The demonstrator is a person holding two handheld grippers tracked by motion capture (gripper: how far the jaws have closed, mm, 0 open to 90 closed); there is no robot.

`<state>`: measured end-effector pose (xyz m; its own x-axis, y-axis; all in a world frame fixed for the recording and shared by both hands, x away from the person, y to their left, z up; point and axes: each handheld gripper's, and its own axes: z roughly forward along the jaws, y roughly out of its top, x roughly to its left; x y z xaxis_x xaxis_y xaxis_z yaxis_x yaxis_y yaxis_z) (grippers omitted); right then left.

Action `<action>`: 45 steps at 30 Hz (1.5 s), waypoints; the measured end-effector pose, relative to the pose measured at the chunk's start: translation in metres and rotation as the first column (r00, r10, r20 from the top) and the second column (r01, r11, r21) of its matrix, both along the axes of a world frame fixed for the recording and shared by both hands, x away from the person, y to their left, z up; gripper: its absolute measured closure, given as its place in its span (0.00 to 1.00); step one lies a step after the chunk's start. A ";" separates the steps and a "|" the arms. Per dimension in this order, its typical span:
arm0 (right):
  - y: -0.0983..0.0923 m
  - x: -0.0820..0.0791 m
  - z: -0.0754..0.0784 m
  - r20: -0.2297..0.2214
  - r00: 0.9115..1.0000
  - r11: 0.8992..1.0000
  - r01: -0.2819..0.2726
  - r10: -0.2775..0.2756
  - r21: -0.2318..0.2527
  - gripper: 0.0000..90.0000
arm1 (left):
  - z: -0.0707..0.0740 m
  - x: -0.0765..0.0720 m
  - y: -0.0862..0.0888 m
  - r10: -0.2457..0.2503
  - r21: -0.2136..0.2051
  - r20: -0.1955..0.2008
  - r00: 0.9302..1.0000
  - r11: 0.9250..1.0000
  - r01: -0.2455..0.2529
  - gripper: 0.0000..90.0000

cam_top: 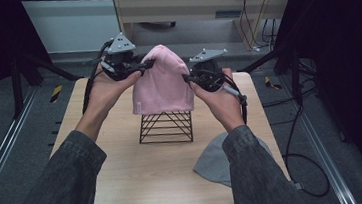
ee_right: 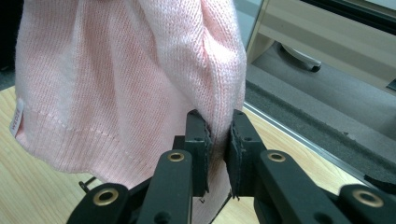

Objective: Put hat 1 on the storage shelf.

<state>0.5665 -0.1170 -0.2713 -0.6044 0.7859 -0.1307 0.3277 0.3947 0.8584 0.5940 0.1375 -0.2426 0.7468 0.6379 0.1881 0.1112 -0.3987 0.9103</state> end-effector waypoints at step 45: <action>0.005 -0.024 -0.053 -0.064 0.996 0.996 -0.072 0.069 -0.056 0.90 | -0.055 -0.030 0.011 -0.054 0.036 -0.058 0.997 0.998 0.056 0.75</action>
